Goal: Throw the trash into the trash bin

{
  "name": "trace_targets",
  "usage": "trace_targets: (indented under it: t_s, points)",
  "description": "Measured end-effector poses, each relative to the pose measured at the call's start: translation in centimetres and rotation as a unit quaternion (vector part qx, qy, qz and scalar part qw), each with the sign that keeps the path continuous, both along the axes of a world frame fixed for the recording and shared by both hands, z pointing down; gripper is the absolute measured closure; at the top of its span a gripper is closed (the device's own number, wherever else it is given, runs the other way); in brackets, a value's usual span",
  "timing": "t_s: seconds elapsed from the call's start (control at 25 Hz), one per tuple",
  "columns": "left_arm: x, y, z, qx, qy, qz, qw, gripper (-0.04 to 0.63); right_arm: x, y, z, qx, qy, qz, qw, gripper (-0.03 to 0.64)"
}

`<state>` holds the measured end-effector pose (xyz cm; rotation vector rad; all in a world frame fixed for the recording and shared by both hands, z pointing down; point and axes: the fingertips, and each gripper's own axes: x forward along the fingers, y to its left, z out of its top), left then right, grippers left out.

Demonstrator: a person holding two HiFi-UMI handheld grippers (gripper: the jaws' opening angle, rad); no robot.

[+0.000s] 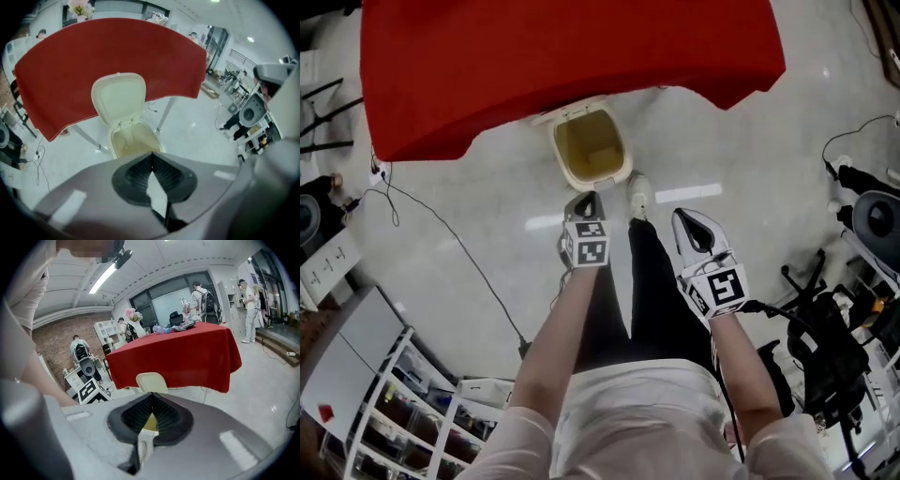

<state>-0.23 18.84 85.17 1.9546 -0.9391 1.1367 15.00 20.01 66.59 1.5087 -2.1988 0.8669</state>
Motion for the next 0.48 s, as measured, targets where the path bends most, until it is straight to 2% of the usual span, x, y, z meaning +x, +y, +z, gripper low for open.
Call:
trace_targets:
  t_s: [0.28,0.48]
  points:
    - [-0.7,-0.1,-6.4,0.022,0.014,0.034,0.9991,0.591,-1.4,0.2,-2.2,-0.012,0.03,-0.036,0.999,0.617]
    - [-1.1,0.1,-13.1,0.041,0.044,0.051,0.9969,0.591,-1.8,0.7,-5.7,-0.01,0.044,-0.046,0.998,0.617]
